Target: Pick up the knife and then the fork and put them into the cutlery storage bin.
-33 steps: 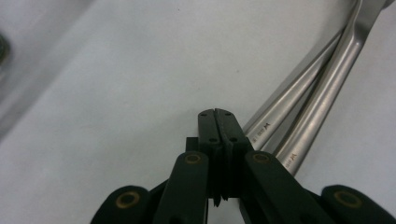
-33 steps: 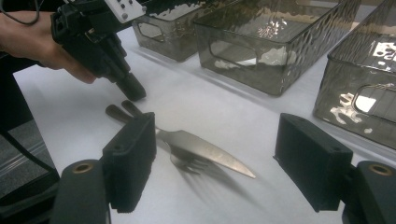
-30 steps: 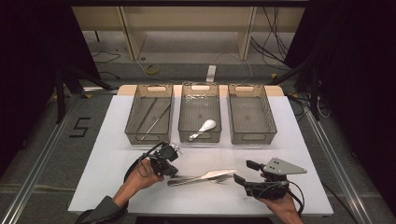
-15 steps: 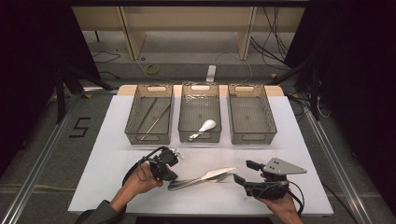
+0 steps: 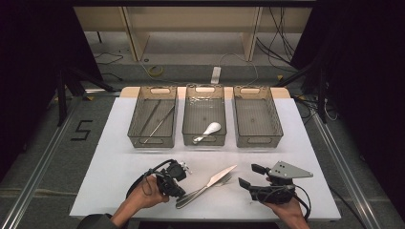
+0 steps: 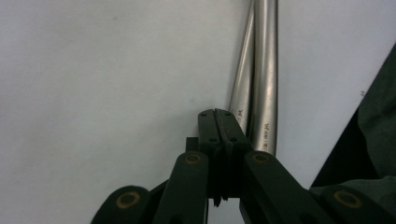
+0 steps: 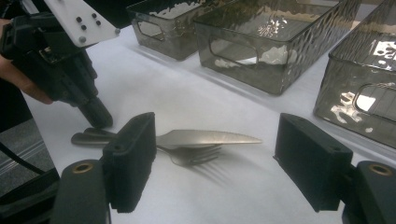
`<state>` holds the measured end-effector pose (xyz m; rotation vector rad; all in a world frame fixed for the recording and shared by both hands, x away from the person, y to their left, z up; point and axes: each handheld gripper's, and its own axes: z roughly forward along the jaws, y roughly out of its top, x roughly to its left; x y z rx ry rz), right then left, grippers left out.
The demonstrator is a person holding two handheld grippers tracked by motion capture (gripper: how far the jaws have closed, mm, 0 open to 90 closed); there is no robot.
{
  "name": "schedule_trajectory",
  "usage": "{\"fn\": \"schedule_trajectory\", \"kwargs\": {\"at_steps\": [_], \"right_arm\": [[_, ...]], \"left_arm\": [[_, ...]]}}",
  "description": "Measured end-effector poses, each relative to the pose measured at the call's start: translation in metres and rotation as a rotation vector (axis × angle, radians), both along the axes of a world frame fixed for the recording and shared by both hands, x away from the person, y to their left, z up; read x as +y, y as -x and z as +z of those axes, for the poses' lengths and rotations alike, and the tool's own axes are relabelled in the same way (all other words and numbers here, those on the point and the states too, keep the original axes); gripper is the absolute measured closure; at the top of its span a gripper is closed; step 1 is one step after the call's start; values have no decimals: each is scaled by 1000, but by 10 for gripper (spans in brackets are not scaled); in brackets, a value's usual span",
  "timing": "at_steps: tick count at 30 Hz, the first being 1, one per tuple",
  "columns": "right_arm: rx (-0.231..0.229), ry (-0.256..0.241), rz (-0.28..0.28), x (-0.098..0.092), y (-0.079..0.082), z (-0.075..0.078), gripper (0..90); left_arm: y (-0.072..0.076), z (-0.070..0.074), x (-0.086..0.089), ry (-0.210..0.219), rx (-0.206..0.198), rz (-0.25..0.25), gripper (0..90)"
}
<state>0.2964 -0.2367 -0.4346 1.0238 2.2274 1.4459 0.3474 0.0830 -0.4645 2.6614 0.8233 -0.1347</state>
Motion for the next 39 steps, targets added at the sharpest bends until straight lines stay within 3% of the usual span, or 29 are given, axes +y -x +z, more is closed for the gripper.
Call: {"fn": "schedule_trajectory", "kwargs": {"at_steps": [8,13,20,26,29,39], "right_arm": [[-1,1,-3,0,0,0,300],[-4,-3,-7,-1,0,0,300],[-1,0,-7,-1,-1,0,300],[-1,-4,-10,-2,0,1,300],[0,-3,-10,-2,0,1,300],[0,-4,-11,-2,0,1,300]], "left_arm": [[7,-2,-12,38,59,-44,891],[12,-1,-24,38,63,-80,891],[17,-3,-46,86,108,-128,890],[20,1,-66,75,48,-139,890],[18,1,-71,86,66,-137,890],[17,2,-80,78,57,-147,890]]}}
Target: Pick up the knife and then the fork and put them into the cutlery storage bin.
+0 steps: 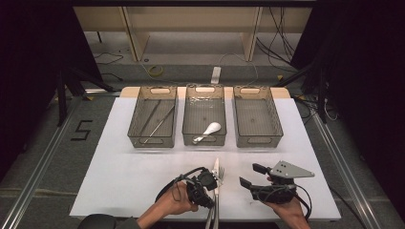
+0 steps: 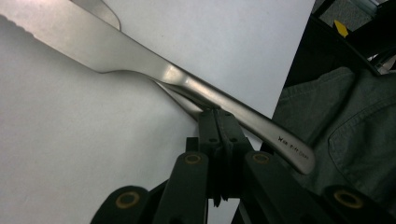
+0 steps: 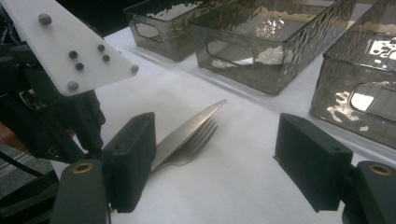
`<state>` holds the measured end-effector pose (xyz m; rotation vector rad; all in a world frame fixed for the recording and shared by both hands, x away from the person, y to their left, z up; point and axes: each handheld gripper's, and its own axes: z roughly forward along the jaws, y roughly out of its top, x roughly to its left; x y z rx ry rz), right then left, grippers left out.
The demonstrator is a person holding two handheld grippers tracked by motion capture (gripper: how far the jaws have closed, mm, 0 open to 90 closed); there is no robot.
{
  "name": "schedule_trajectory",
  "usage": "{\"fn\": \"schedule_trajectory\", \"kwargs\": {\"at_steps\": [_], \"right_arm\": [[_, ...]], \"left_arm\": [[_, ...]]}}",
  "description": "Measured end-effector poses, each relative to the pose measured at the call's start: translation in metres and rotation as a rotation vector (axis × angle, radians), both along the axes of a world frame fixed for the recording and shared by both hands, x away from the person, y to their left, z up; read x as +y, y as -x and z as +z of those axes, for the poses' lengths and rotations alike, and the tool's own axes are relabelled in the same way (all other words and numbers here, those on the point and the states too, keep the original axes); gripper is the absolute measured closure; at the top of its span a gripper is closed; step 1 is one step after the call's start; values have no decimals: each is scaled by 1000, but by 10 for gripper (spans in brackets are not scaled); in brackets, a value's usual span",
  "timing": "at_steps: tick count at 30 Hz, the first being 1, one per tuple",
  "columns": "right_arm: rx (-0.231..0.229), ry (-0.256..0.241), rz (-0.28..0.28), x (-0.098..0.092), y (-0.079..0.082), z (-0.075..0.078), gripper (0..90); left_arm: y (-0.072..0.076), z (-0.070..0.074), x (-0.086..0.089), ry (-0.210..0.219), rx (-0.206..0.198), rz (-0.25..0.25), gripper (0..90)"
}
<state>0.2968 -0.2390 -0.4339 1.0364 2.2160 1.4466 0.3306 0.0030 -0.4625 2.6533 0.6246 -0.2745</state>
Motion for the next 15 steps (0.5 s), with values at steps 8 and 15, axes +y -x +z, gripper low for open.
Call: {"fn": "schedule_trajectory", "kwargs": {"at_steps": [8,15], "right_arm": [[-2,0,-1,0,0,0,300],[-3,-4,-7,-2,-1,0,300]], "left_arm": [[1,-1,-11,34,-3,-7,890],[6,-3,-23,64,-47,-2,891]]}}
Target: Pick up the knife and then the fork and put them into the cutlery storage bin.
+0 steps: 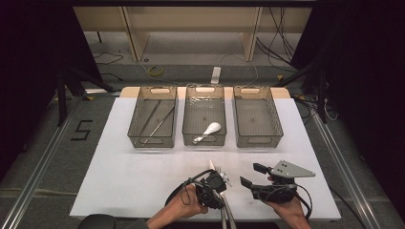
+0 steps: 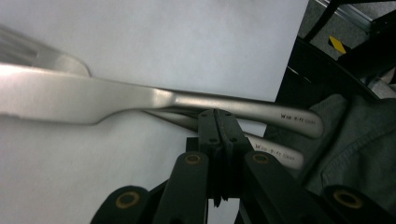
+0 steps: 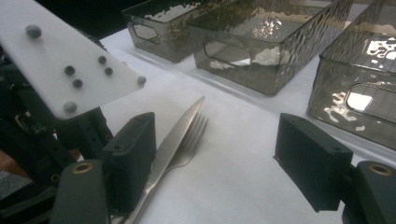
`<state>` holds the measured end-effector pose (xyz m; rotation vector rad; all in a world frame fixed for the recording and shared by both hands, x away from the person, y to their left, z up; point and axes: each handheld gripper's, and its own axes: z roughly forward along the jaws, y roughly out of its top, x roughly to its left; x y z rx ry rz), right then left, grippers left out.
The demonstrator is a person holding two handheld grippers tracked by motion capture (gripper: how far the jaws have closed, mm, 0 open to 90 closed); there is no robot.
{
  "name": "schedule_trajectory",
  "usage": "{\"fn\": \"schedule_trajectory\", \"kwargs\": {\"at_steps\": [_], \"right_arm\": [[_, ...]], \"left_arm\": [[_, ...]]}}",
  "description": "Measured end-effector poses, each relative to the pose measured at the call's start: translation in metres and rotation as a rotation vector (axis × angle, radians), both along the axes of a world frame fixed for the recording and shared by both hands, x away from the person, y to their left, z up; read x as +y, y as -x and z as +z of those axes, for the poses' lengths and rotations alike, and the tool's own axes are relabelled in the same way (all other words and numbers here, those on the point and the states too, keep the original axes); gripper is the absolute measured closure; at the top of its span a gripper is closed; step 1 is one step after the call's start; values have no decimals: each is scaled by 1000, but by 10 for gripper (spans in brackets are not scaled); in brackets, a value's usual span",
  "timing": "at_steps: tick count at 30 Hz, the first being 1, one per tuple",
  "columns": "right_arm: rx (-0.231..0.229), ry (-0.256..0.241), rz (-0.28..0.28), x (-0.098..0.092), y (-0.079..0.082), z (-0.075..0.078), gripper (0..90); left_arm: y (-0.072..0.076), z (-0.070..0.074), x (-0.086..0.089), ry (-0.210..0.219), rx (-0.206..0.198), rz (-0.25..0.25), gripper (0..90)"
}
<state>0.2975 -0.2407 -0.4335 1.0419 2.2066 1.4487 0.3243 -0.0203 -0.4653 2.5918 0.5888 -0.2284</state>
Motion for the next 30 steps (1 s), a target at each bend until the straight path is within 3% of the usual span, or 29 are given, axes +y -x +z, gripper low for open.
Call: {"fn": "schedule_trajectory", "kwargs": {"at_steps": [11,14,22,30], "right_arm": [[-13,-6,-40,-11,-2,5,300],[-5,15,-60,-14,-3,5,300],[-16,43,-124,-28,-6,7,300],[-18,41,-143,-34,-7,8,300]], "left_arm": [[-3,-2,-21,59,-45,17,892],[-4,-3,-26,65,-59,17,892],[-11,-5,-33,108,-63,44,892],[-18,-5,-44,122,-82,58,891]]}}
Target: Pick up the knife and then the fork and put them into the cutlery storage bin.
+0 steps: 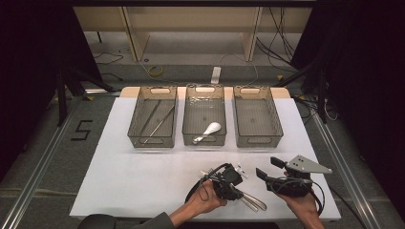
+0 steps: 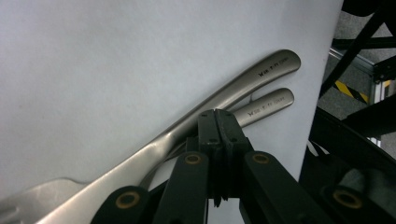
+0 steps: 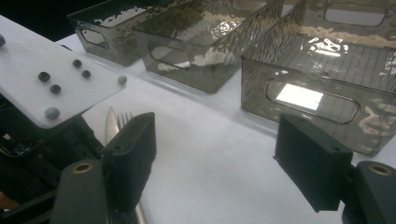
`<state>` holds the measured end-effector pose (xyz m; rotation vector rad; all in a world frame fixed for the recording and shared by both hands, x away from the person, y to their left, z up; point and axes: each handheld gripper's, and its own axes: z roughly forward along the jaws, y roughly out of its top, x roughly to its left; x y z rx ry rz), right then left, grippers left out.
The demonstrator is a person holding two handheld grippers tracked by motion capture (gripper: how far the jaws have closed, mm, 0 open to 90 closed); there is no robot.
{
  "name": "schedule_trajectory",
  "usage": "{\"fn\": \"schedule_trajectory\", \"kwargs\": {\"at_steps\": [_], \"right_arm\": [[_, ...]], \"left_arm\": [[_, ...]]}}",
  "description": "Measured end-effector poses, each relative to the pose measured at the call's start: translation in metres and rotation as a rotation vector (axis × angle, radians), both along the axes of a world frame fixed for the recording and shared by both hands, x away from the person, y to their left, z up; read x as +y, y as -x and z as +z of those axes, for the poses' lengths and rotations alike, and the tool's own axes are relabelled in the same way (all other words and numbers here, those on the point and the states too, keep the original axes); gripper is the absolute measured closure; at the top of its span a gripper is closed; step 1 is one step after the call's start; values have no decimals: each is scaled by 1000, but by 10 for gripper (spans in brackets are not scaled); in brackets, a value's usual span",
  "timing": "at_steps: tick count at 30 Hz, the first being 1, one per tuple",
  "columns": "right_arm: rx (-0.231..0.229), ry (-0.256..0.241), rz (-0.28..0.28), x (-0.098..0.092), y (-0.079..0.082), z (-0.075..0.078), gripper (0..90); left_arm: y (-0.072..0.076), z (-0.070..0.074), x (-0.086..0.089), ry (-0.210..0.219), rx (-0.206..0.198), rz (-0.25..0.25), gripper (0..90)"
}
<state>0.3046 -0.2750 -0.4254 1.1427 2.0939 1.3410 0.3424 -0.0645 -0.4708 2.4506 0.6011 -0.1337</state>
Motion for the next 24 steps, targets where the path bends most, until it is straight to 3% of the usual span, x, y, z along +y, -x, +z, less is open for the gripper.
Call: {"fn": "schedule_trajectory", "kwargs": {"at_steps": [7,16,19,22,24], "right_arm": [[10,1,6,0,-1,-1,299],[11,8,15,1,0,-1,298],[16,5,18,0,0,-1,298],[22,6,27,-1,-1,-1,298],[36,8,35,-2,-2,-2,299]], "left_arm": [[-3,-1,-4,13,2,11,891],[-1,0,-10,1,-33,2,890],[-2,1,-5,-8,-57,7,889],[-6,9,11,18,-43,12,888],[-6,17,22,34,-56,21,886]]}}
